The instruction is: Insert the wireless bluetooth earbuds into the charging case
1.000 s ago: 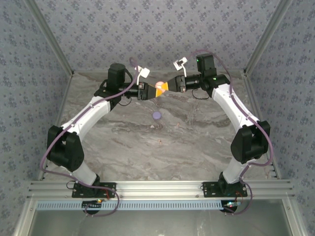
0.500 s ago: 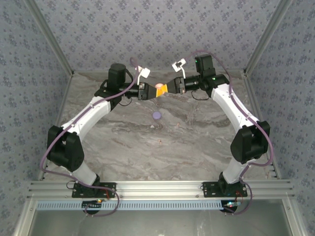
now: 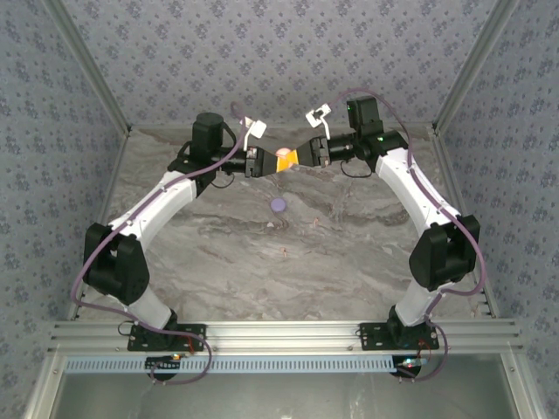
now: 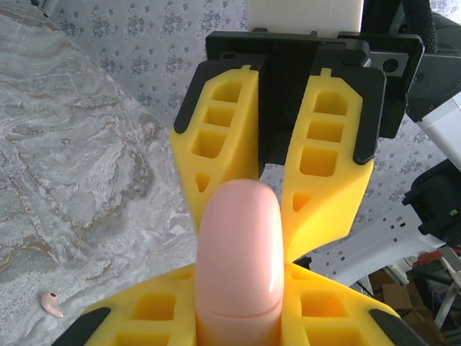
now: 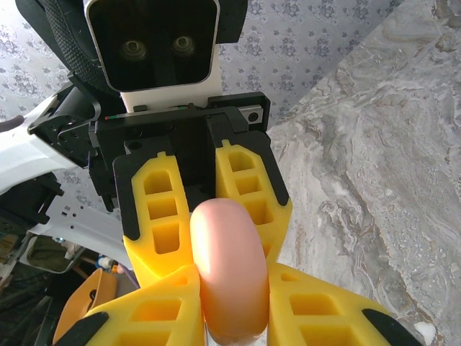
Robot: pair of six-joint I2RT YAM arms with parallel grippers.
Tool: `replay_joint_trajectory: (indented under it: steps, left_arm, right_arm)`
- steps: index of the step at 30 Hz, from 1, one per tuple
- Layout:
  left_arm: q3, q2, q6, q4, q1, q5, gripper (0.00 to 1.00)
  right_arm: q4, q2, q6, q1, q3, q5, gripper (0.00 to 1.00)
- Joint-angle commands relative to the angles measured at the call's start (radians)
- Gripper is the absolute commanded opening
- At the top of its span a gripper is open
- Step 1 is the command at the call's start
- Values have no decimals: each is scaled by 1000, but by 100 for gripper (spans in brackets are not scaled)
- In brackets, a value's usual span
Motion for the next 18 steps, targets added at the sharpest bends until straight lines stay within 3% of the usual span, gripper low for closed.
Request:
replay_joint_trajectory:
  steps: [1,5,8,11,14,18]
  left_arm:
    - [54,-22,32,11,-7,-36,10]
    - [64,-25,119,-34,-9,-80,8]
    - [47,-34,185,-18,-10,-135,9]
    - [-12,-63,315,60,-21,-119,14]
    - [-25,-78,461,29,-42,-145,13]
    - [-19,-72,535,20,-44,-114,12]
  right_arm:
    - [-74,-21,-33,18,21,30,28]
    - [-89,-54,-39,24,17,151,42]
    - [-127,-76,-49,27,16,251,46]
    - [-146,-93,-65,32,17,291,48]
    - [-171,-100,-91,43,24,296,49]
    - [-210,-98,-120,55,36,323,50]
